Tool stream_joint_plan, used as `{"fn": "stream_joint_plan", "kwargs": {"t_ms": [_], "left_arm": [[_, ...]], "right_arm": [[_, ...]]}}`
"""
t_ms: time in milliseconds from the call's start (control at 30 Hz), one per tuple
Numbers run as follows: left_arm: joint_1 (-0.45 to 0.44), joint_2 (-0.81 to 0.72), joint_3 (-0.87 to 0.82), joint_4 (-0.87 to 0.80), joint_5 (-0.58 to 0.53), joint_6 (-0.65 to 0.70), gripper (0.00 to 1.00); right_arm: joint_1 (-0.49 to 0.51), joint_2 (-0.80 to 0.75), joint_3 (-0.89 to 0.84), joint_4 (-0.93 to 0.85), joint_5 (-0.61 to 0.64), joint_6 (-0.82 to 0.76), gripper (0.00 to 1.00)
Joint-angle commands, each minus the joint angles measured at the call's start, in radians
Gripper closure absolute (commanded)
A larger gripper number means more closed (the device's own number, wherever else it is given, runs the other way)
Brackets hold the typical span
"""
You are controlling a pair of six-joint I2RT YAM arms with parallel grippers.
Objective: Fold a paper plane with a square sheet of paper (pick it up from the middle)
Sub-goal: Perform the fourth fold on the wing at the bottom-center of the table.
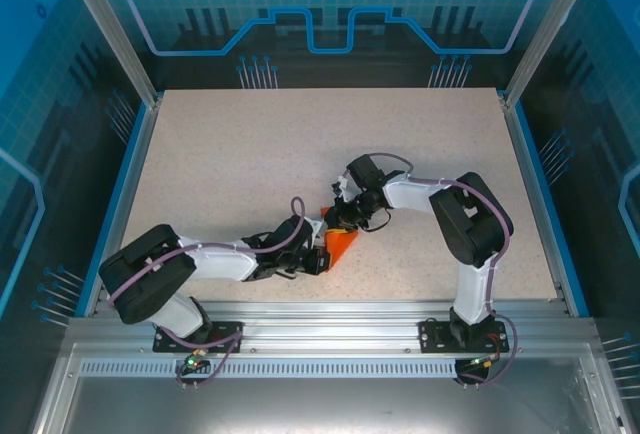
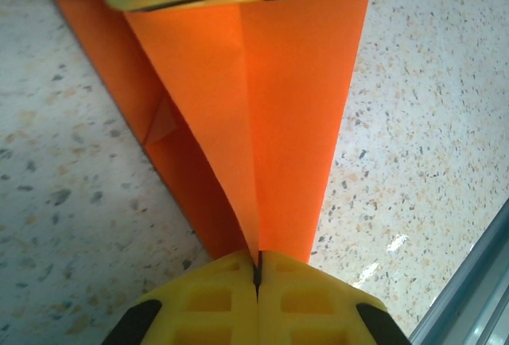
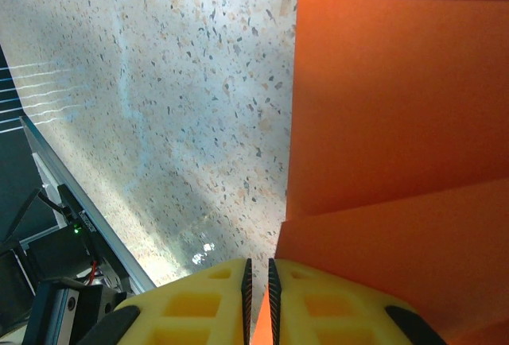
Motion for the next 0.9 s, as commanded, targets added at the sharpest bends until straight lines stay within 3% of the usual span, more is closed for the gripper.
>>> {"fn": "stream_joint_plan", "kwargs": {"t_ms": [0, 200, 367, 600, 767, 867], "left_arm": [[-0.020, 0.022, 0.059, -0.090, 0.037, 0.095, 0.99], [-0.028, 0.035, 0.072, -0.119, 0.002, 0.089, 0.91], [-0.028, -0.001, 0.051, -0.134, -0.033, 0.048, 0.70], [-0.028, -0.211, -0.072, -0.084, -0.119, -0.068, 0.55], [-0.003, -0.398, -0.133, -0.187, -0.263, -0.204, 0.63], [0.022, -0.460, -0.155, -0.219, -0.275, -0.264, 0.69]], "right_arm": [[-0.006, 0.023, 0.009, -0.027, -0.001, -0.017, 0.84], [-0.007, 0.019, 0.007, -0.036, 0.004, -0.021, 0.84], [-0.007, 0.005, 0.003, -0.040, 0.003, -0.023, 0.84], [-0.008, -0.028, -0.019, -0.041, 0.020, -0.028, 0.84], [-0.006, -0.026, -0.030, -0.035, 0.009, -0.041, 0.84], [-0.007, -0.014, -0.026, -0.028, -0.007, -0.045, 0.84]]}}
